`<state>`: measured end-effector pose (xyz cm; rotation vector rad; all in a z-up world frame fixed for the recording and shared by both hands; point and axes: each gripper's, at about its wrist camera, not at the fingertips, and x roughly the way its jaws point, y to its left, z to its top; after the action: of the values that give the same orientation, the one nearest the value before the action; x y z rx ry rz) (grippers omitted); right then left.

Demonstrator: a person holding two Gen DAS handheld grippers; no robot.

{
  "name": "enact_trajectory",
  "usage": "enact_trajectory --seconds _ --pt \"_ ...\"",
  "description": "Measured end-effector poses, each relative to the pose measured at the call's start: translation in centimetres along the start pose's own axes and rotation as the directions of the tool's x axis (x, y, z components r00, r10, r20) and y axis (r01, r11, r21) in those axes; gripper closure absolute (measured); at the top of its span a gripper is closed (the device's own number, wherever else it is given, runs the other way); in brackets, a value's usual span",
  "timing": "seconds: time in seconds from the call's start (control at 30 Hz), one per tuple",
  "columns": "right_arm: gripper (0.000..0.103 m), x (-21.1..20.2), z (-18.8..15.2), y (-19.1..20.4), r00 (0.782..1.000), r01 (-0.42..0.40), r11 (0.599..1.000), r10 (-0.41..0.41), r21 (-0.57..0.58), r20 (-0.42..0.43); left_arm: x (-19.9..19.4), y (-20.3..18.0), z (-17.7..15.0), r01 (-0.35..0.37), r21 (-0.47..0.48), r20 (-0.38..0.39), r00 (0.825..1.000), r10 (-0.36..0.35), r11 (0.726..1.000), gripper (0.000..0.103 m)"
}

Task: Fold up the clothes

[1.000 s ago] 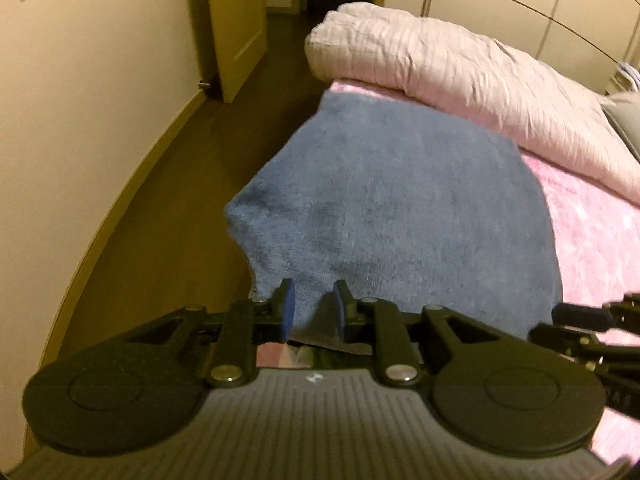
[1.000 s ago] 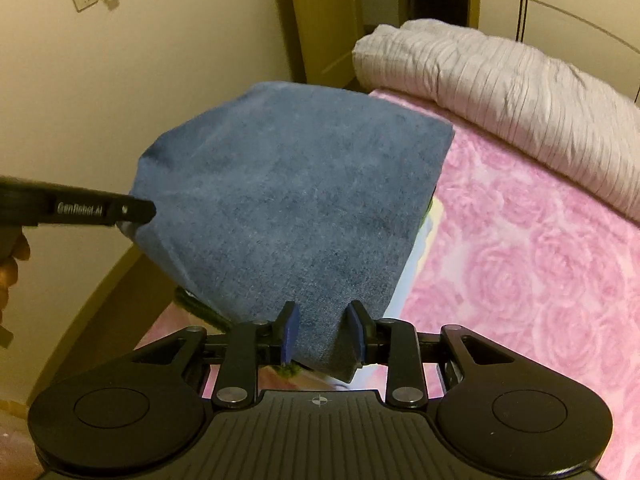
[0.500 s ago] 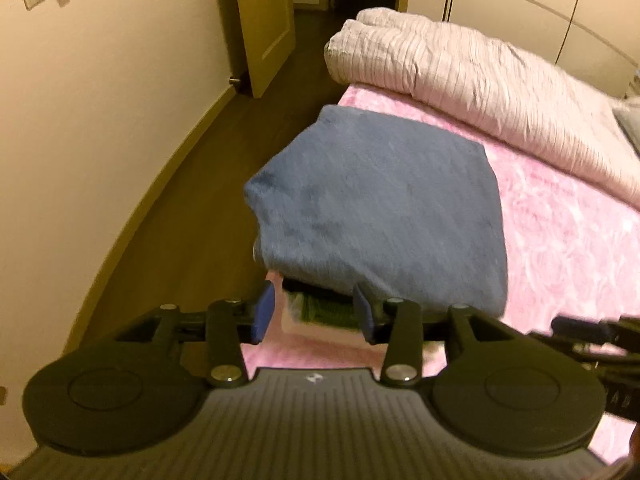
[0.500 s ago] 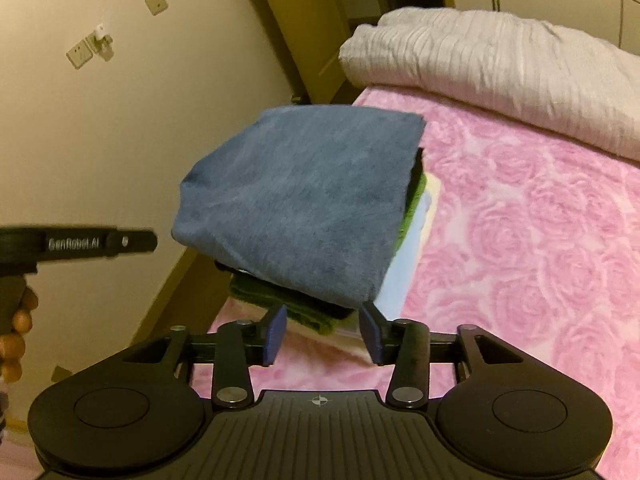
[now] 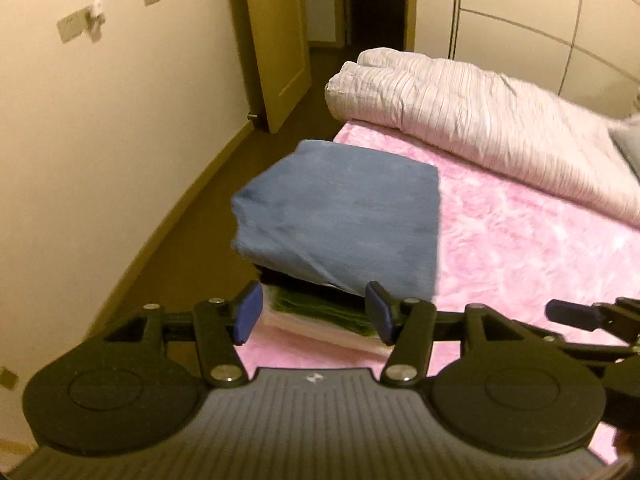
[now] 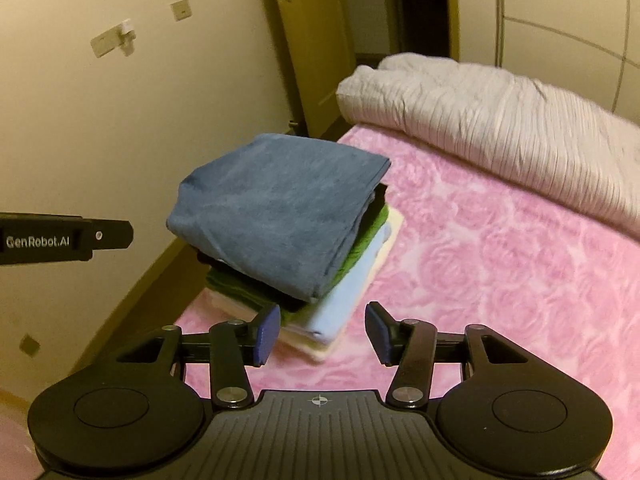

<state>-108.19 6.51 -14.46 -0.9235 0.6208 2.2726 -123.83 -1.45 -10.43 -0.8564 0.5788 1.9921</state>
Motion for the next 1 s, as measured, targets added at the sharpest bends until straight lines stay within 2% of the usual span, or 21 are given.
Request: enact_trajectory --seconds 0.27,0.57,0.77,0.87,1.0 --pt "0.052 -4.5 -0.9 -5.4 0.995 -0.095 0.992 0.098 -0.082 0.036 -3.7 -5.7 -3.0 -0.057 -0.09 -0.005 0.998 0.057 0.994 0.051" --pt "0.052 -7.8 -3.5 -12.1 0.987 -0.15 0.972 0.137 -0.183 -0.087 -7.5 -13.6 -8.0 -0.106 -0.25 -0.062 0.994 0.094 0.962 0.051" --pt "0.052 -9.6 -5.6 -16.0 0.971 -0.204 0.948 0.164 -0.243 -0.174 -9.5 -18.4 -11.1 -0.138 -0.301 -0.096 0.989 0.114 0.943 0.051" --pt "0.052 -10.5 -6.6 -17.9 0.96 -0.232 0.934 0.175 -0.27 -0.218 -10.5 -20.2 -11.9 -0.154 -0.315 -0.085 0.987 0.133 0.937 0.051" --pt "0.052 -11.4 -6.4 -19.3 0.953 -0.26 0.919 0.195 -0.297 -0.231 -11.6 -22.2 -12.5 -0.178 -0.332 -0.071 0.984 0.164 0.926 0.051"
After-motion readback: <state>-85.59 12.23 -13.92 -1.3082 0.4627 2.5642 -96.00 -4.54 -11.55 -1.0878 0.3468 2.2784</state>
